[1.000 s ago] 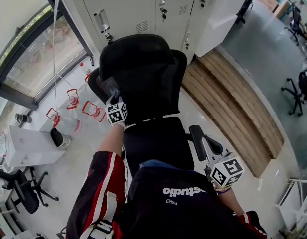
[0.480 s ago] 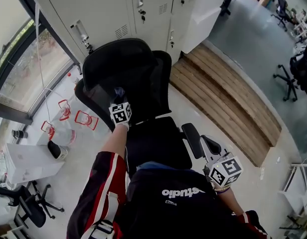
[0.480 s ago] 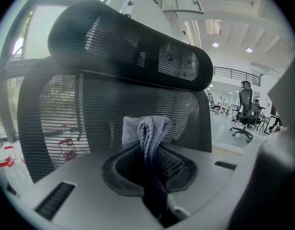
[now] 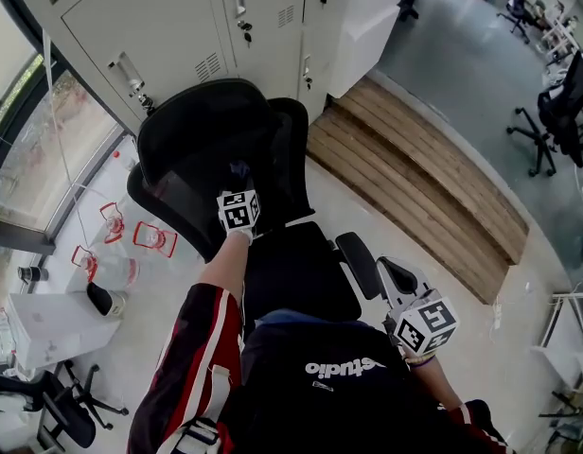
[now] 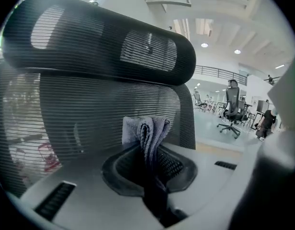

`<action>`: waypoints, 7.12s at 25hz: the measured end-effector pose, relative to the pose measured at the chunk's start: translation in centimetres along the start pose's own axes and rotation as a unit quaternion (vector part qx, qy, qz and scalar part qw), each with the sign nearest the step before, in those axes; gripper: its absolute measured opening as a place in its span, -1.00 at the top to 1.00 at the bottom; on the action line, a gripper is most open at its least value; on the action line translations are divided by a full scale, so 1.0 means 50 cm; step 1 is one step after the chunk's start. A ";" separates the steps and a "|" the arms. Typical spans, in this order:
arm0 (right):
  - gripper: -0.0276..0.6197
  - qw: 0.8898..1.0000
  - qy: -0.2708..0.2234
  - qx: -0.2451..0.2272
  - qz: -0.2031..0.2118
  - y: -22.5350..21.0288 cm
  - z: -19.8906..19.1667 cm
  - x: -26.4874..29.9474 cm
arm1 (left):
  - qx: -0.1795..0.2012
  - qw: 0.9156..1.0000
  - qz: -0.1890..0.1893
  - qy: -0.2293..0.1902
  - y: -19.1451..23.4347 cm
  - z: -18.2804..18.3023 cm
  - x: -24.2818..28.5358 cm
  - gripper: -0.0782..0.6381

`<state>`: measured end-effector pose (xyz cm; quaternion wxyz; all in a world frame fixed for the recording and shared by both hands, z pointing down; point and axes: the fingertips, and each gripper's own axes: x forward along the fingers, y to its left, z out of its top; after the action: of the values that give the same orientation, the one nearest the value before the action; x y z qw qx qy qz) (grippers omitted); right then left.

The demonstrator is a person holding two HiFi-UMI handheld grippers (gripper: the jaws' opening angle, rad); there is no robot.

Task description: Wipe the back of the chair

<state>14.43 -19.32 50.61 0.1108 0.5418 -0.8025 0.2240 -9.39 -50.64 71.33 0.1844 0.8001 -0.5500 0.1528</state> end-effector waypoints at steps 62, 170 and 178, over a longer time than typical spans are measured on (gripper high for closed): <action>0.87 0.993 0.039 -0.048 0.098 0.152 -0.044 0.085 | -0.110 0.982 0.149 0.017 0.423 -0.286 -0.351 0.61; 0.87 0.968 -0.012 -0.051 0.245 0.191 -0.009 -0.026 | -0.034 0.981 0.080 -0.171 -0.148 0.093 -0.940 0.61; 0.87 0.960 -0.012 -0.042 0.277 0.244 0.006 0.002 | -0.033 0.981 0.089 -0.172 -0.163 0.122 -1.010 0.61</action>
<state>3.19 -15.72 47.46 0.0575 0.2960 -0.9311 0.2052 -19.09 -9.22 42.30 0.0990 0.7559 -0.6470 0.0110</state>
